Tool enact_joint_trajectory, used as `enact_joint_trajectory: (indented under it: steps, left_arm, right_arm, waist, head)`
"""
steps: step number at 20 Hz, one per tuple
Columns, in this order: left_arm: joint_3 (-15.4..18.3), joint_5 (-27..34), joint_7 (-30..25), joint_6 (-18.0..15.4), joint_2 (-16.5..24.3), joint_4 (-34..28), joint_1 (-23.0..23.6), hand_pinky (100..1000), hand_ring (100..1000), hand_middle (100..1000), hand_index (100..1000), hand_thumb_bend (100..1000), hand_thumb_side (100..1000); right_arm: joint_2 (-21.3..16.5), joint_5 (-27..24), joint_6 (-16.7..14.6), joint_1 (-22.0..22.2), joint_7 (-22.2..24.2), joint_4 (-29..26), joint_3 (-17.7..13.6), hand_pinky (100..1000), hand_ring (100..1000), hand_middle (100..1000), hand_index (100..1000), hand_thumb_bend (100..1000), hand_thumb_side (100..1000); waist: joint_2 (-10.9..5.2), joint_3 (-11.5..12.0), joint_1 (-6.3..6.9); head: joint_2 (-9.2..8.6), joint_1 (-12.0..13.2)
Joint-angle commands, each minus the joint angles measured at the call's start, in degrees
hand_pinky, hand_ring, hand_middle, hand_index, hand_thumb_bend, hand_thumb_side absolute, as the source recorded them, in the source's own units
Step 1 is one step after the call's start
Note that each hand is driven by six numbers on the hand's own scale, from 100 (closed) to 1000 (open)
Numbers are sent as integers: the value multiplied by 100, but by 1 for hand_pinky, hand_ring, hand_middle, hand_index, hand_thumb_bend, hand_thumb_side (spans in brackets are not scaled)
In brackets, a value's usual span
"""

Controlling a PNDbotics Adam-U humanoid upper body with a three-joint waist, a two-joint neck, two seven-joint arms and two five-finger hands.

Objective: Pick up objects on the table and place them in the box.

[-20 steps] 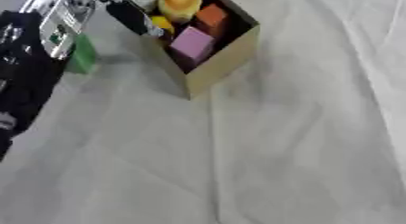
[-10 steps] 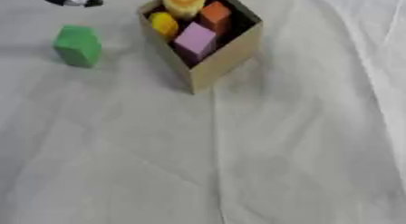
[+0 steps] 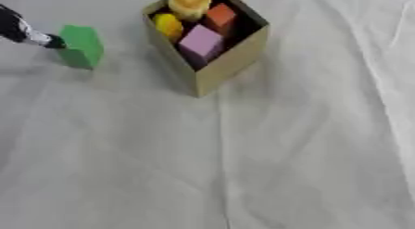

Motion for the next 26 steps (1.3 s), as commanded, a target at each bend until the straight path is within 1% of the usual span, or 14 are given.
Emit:
enact_joint_trajectory:
  steps: [1, 3, 8, 15, 22, 24, 26]
  left_arm:
    - [36, 147, -142, -131, 336, -186, 2, 881, 859, 799, 877, 712, 237]
    - [47, 227, -211, -179, 382, -237, 67, 881, 855, 788, 866, 721, 186]
    - [67, 219, -360, -241, 444, -202, 160, 883, 856, 786, 854, 693, 105]
    - [39, 140, -578, -306, 428, 14, 203, 885, 862, 796, 843, 622, 100]
    - [-6, 28, -751, -330, 332, 266, 139, 883, 862, 800, 856, 625, 100]
    - [6, -70, -692, -341, 267, 360, 77, 884, 866, 808, 866, 639, 100]
    - [30, -221, -516, -401, 190, 417, -4, 889, 871, 808, 861, 647, 100]
  right_arm:
    - [-204, -1, -1, -43, -29, -2, -100, 895, 820, 685, 883, 100, 639]
    - [-203, -1, 0, -36, -36, 2, -106, 895, 820, 684, 883, 100, 639]
    - [-206, 1, -4, -37, -55, -4, -120, 895, 820, 684, 883, 100, 638]
    - [-181, 3, -1, -44, -70, -5, -124, 894, 819, 683, 882, 100, 646]
    - [-159, -3, -8, -66, -89, -12, -121, 894, 816, 680, 880, 100, 647]
    - [-149, -9, -9, -80, -97, -12, -118, 893, 814, 678, 879, 100, 648]
    - [-141, -10, -7, -92, -101, -10, -113, 893, 813, 678, 879, 100, 650]
  waist:
    - [-173, 1, -5]
    - [-168, 5, -12]
    - [-130, -4, -29]
    - [-47, 27, -70]
    - [10, -10, -97]
    - [27, -32, -95]
    - [45, -53, -93]
  head:
    - [-81, -2]
    - [-91, -15]
    - [-129, -27]
    - [-181, 14]
    - [-228, 60]
    - [-251, 88]
    - [-271, 102]
